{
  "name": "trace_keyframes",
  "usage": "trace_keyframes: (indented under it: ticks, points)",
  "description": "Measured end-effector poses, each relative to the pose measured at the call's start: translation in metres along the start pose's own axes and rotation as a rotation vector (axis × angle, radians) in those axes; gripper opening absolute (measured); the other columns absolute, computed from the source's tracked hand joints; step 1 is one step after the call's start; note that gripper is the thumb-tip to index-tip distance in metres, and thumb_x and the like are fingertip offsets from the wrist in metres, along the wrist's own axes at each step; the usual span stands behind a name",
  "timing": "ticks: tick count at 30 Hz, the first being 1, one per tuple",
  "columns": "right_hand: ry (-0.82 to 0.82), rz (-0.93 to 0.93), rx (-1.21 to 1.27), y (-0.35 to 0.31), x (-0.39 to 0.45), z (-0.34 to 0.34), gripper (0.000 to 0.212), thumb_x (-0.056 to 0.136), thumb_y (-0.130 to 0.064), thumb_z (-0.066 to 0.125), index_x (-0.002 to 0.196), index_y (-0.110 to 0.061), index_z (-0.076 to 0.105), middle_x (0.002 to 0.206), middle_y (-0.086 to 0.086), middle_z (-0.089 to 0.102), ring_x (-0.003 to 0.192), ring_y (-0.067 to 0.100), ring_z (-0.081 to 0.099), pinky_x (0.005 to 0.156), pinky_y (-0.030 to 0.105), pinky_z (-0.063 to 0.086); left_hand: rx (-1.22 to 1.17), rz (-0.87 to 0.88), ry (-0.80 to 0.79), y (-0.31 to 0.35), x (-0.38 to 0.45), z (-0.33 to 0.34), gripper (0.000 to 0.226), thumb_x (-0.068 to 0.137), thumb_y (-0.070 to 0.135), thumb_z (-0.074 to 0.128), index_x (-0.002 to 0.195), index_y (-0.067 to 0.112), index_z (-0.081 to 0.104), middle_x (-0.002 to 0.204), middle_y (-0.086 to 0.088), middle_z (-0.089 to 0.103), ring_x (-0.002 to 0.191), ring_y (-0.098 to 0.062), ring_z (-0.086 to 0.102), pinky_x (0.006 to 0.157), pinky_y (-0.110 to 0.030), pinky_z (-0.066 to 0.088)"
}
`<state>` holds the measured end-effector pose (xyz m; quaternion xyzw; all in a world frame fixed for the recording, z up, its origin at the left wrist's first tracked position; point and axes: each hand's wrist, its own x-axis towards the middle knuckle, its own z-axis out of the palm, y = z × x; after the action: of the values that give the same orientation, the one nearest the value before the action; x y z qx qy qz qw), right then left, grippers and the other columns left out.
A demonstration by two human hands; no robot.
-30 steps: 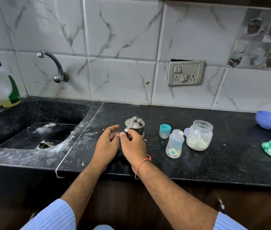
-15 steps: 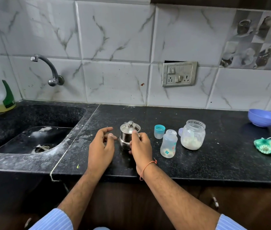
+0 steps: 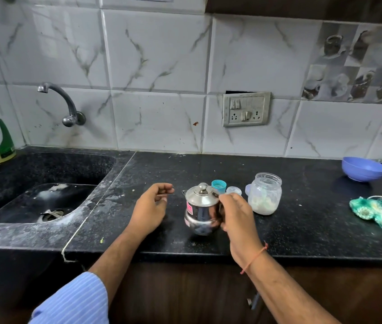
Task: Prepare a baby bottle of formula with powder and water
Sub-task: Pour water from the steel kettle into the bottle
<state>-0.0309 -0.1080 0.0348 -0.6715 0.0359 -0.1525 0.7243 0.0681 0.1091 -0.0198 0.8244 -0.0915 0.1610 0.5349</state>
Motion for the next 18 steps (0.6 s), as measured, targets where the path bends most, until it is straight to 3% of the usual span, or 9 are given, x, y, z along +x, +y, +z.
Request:
trace_keyframes:
  ticks: [4,6,8,11,13,16,18]
  points:
    - [0.030,0.006,0.064,-0.023,-0.007,-0.042,0.014,0.095,-0.017,0.059,0.082,-0.016,0.060,0.073,0.011,0.049,0.056,0.009,0.041,0.041,0.017,0.031,0.011,0.065,-0.217,0.019,0.009,0.034,0.041,0.108,-0.004,0.057,0.135,0.025,0.066,0.126,0.024,0.073,0.121,0.007,0.068,0.117,-0.028,0.051]
    - [0.070,-0.003,0.091,-0.033,-0.008,-0.061,0.010,0.095,-0.017,0.058,0.094,-0.013,0.066,0.071,0.010,0.049,0.052,0.006,0.042,0.039,0.016,0.030,0.027,0.077,-0.308,0.030,0.011,0.054,0.048,0.103,-0.006,0.062,0.143,0.018,0.065,0.130,0.019,0.072,0.124,0.002,0.068,0.121,-0.033,0.051]
    - [0.119,-0.008,0.096,-0.042,-0.006,-0.079,0.014,0.097,-0.016,0.056,0.087,-0.013,0.066,0.068,0.008,0.049,0.049,0.005,0.040,0.038,0.018,0.027,0.023,0.063,-0.388,0.042,0.012,0.074,0.061,0.095,0.000,0.075,0.152,0.017,0.060,0.137,0.011,0.071,0.126,-0.004,0.067,0.121,-0.037,0.051]
    - [0.195,-0.023,0.124,-0.053,-0.003,-0.099,0.034,0.098,-0.018,0.058,0.064,-0.022,0.058,0.054,-0.007,0.049,0.046,0.003,0.039,0.038,0.018,0.024,-0.025,0.023,-0.438,0.056,0.010,0.097,0.090,0.077,0.034,0.100,0.156,0.023,0.058,0.141,0.014,0.072,0.125,0.000,0.068,0.118,-0.034,0.054]
    - [0.231,-0.027,0.138,-0.058,0.001,-0.110,0.039,0.101,-0.020,0.058,0.063,-0.022,0.054,0.048,-0.013,0.049,0.041,0.000,0.041,0.036,0.016,0.026,-0.021,0.026,-0.430,0.063,0.008,0.108,0.103,0.063,0.058,0.102,0.152,0.027,0.061,0.136,0.017,0.075,0.122,0.000,0.072,0.113,-0.032,0.056]
    - [0.261,-0.040,0.127,-0.057,0.011,-0.124,0.041,0.104,-0.024,0.059,0.064,-0.021,0.053,0.047,-0.013,0.051,0.041,-0.001,0.043,0.035,0.015,0.029,0.065,0.060,-0.410,0.070,0.005,0.117,0.085,0.071,0.059,0.099,0.144,0.029,0.069,0.131,0.015,0.078,0.118,-0.004,0.073,0.110,-0.033,0.057]
    - [0.274,-0.049,0.100,-0.056,0.017,-0.128,0.046,0.104,-0.028,0.062,0.059,-0.021,0.059,0.050,-0.013,0.055,0.045,0.002,0.045,0.043,0.021,0.031,0.072,0.065,-0.380,0.071,0.002,0.117,0.066,0.077,0.055,0.097,0.134,0.028,0.076,0.124,0.014,0.080,0.113,-0.005,0.075,0.108,-0.036,0.059]
